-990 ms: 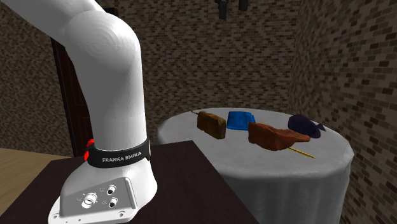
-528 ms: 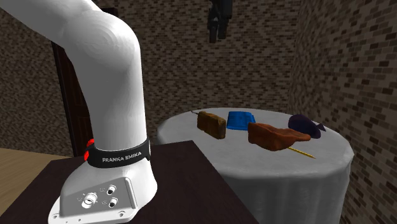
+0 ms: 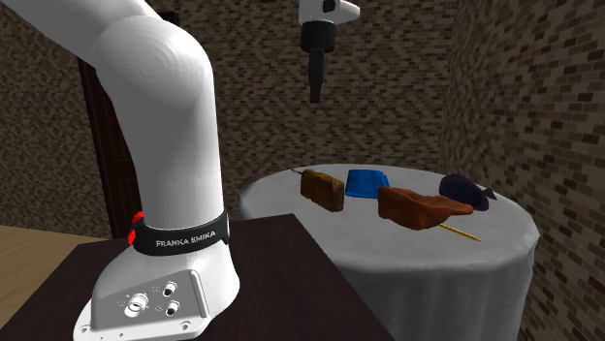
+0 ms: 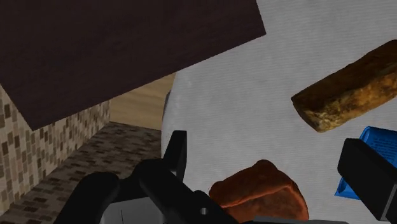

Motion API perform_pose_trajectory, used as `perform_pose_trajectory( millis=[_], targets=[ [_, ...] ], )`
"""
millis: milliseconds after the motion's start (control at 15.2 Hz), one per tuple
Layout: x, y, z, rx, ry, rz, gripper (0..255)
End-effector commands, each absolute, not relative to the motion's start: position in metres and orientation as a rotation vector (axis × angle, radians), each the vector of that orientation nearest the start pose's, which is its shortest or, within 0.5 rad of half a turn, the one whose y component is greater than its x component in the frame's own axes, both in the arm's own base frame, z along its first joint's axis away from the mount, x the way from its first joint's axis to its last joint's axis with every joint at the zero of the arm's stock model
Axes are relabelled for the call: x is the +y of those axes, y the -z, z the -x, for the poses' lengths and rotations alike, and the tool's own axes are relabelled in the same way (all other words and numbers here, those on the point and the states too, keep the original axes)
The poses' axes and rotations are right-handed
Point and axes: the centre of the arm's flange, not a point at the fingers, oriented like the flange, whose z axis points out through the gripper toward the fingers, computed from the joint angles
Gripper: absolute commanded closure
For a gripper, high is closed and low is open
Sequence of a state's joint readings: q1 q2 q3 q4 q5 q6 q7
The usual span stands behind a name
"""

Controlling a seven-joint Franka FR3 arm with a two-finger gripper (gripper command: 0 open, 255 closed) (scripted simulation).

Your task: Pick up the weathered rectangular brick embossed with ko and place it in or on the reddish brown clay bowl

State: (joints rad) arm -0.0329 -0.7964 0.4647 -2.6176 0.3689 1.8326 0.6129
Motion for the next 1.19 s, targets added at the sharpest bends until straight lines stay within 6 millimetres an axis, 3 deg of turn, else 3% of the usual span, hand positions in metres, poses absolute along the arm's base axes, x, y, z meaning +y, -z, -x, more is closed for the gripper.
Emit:
perform_pose_trajectory(
  millis=[0,528,1122],
  targets=[
    [0.186,-0.446,-0.289,0.759,-0.055,3.035,0],
    [0.257,-0.372,-0.314,1.160,-0.058,2.915,0],
    [0.325,-0.287,-0.364,1.590,-0.059,2.716,0]
  ],
)
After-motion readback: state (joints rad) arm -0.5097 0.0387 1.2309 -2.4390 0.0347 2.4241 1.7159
